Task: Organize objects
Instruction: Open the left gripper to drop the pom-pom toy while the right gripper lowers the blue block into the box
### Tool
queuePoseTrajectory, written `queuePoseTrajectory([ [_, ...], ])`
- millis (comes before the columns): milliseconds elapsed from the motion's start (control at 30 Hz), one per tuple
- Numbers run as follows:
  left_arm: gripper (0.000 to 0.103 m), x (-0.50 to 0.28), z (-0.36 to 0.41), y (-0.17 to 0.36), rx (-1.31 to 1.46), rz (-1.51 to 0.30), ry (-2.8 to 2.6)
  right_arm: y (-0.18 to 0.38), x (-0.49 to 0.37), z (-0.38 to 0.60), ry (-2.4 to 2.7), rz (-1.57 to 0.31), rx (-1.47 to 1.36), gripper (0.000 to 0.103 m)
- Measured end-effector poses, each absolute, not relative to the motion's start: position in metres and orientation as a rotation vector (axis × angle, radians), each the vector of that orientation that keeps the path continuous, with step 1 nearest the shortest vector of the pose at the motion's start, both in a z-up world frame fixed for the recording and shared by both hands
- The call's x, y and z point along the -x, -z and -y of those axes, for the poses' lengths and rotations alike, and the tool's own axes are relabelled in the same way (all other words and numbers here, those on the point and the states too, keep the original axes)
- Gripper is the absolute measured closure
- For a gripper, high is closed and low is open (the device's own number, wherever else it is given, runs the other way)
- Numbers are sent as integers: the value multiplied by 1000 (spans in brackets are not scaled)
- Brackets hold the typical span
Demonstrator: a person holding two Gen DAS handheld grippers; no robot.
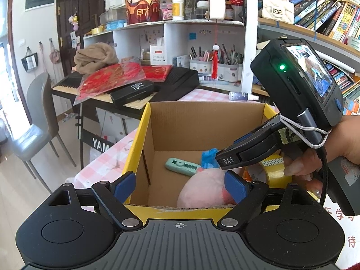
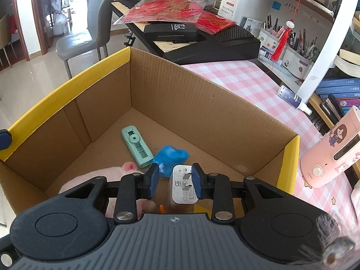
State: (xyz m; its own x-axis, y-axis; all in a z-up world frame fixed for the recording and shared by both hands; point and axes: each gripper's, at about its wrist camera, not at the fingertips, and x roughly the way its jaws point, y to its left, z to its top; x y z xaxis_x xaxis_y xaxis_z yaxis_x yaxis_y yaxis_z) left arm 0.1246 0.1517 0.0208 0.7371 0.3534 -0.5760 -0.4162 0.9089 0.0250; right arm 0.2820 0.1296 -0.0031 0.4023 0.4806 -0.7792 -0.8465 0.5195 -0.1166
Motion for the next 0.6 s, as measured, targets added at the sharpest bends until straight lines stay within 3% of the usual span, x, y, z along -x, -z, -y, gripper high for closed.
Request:
queuePoseTrajectory([
  [100,15,-123,-152,-21,107,-601,-427,-1,-282,-126,-889,-741,530,63],
  [300,15,-120,-151,-23,112,-584,-418,-18,-273,-109,-873,-693,465,56],
  [600,15,-113,-144,-27,105,-547,-375,-41,-246,-70,-812,-628,368,54],
])
